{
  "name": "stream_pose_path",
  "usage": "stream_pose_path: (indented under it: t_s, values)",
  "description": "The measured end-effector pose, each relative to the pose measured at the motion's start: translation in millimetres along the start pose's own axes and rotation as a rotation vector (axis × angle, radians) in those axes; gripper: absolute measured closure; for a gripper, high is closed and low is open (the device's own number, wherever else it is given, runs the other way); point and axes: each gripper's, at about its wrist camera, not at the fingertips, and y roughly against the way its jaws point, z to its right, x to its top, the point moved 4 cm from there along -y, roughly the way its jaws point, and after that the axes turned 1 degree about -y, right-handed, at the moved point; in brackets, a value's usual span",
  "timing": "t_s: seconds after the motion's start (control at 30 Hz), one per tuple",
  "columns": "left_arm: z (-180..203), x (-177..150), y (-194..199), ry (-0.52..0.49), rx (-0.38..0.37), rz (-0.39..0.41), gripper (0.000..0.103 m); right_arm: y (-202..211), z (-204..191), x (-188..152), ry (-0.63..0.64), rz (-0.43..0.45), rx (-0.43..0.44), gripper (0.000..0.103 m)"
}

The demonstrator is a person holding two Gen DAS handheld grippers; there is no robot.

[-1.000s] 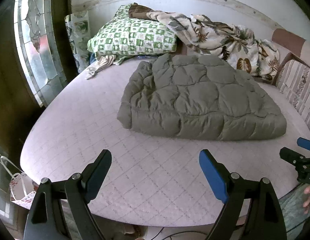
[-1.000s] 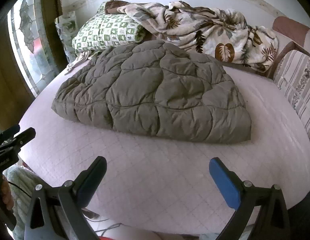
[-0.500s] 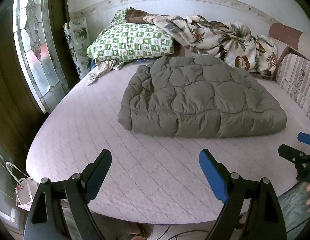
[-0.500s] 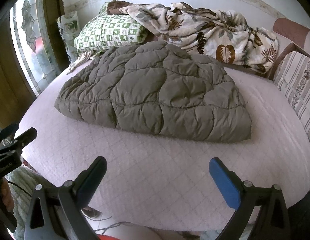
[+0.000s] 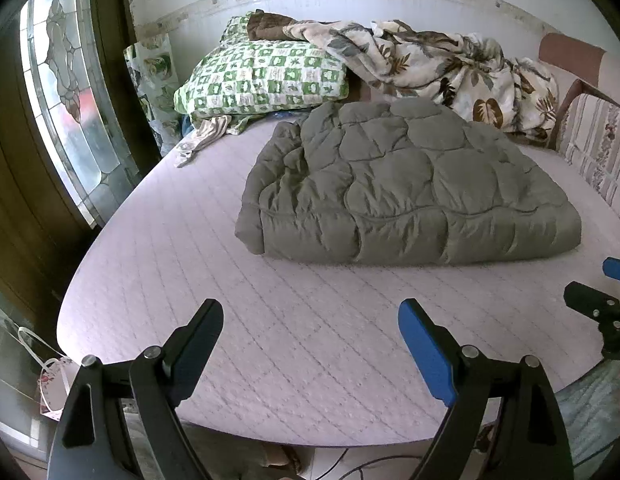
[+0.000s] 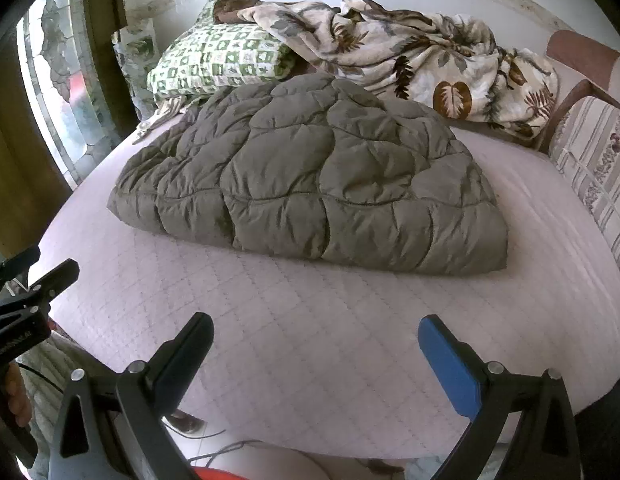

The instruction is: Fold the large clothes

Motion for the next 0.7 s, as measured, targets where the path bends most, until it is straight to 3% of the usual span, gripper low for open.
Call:
stream_pose_path:
  t_s: [0.3,0.7]
  values:
    - [0,6,-8,0.015,-0.020,-0.003,0.014,5,0,12,-0.002,0.027,-0.017,0.000]
    - [4,-17,-29,0.034,-0.038,-0.071,0.014,-16,-6,-9,0.004,0.005,-0.028,0.000]
